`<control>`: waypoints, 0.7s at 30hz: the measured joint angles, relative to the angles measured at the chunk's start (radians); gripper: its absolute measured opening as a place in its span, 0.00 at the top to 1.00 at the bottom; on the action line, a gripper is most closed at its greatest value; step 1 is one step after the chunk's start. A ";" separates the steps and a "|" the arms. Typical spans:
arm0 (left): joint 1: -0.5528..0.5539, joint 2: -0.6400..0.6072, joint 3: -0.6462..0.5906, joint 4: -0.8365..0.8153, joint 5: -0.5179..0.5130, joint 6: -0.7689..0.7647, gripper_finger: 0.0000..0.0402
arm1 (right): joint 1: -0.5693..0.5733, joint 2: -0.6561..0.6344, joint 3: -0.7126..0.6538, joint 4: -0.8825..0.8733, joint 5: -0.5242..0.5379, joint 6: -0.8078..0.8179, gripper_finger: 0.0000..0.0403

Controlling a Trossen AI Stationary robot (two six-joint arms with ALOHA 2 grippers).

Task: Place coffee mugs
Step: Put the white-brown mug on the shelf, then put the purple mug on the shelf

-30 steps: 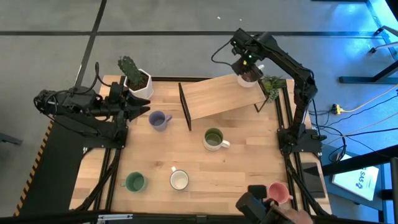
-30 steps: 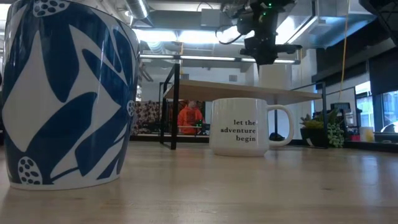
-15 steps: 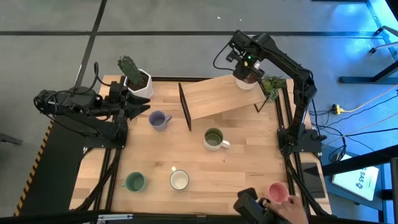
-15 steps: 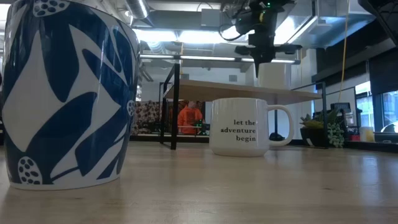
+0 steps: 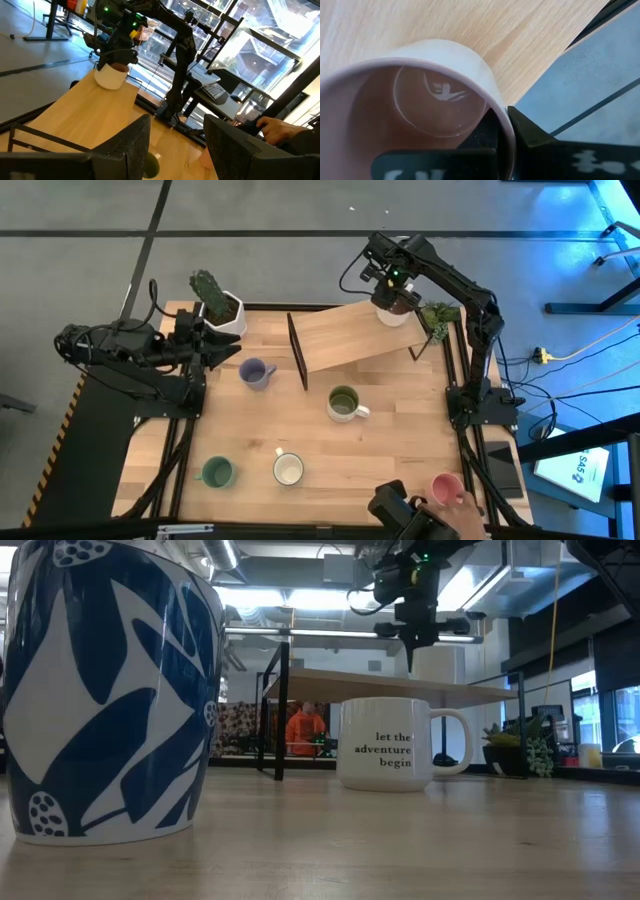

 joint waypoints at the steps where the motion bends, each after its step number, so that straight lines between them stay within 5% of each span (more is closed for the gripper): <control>1: 0.000 0.000 0.000 0.000 0.000 0.000 0.55 | 0.000 0.000 0.000 0.000 0.000 0.001 0.99; 11: 0.000 0.000 0.000 0.000 0.013 0.005 0.55 | 0.000 0.008 -0.006 0.059 0.056 0.056 0.80; 21: 0.000 0.000 0.000 0.000 0.013 0.007 0.55 | 0.002 0.002 -0.002 0.079 0.164 0.107 0.41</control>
